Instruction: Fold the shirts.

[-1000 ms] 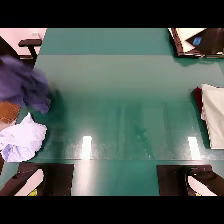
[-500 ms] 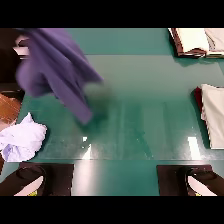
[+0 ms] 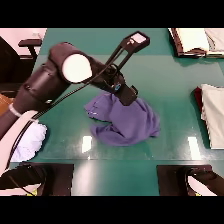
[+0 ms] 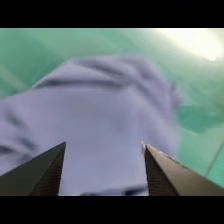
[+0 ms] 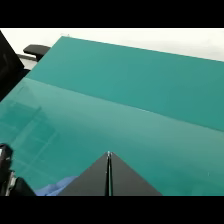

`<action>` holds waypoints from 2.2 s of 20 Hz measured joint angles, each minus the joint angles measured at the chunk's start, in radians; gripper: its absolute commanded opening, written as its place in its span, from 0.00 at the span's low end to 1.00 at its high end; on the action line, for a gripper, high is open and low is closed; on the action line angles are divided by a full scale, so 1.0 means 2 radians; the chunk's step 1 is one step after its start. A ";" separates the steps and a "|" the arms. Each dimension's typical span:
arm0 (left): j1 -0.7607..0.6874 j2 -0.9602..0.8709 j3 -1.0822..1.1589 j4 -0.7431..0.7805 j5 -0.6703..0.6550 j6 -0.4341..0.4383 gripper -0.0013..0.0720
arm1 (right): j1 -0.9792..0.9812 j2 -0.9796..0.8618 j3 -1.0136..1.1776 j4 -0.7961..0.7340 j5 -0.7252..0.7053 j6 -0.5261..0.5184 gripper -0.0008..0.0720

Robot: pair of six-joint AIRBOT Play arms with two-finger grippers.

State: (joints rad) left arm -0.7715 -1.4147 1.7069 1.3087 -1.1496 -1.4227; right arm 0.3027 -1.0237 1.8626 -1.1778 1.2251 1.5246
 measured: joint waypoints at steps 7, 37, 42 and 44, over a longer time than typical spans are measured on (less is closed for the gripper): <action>0.205 -0.006 -0.043 -0.022 -0.059 -0.018 0.75 | 0.000 0.000 0.000 0.000 0.010 0.000 0.04; 0.339 0.032 -0.297 -0.212 0.119 0.030 0.05 | -0.066 0.075 -0.256 -0.031 0.072 0.035 0.38; 0.347 0.043 -0.264 -0.162 0.108 0.030 0.05 | -0.127 0.113 -0.485 0.015 0.073 0.045 0.63; 0.348 0.045 -0.260 -0.149 0.105 0.029 0.05 | -0.130 0.111 -0.560 0.037 0.054 0.046 0.63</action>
State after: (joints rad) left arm -0.0765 -1.3254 1.1873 1.0103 -0.9390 -1.3640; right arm 0.0433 -0.8024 0.7433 -1.1046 1.3334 1.6157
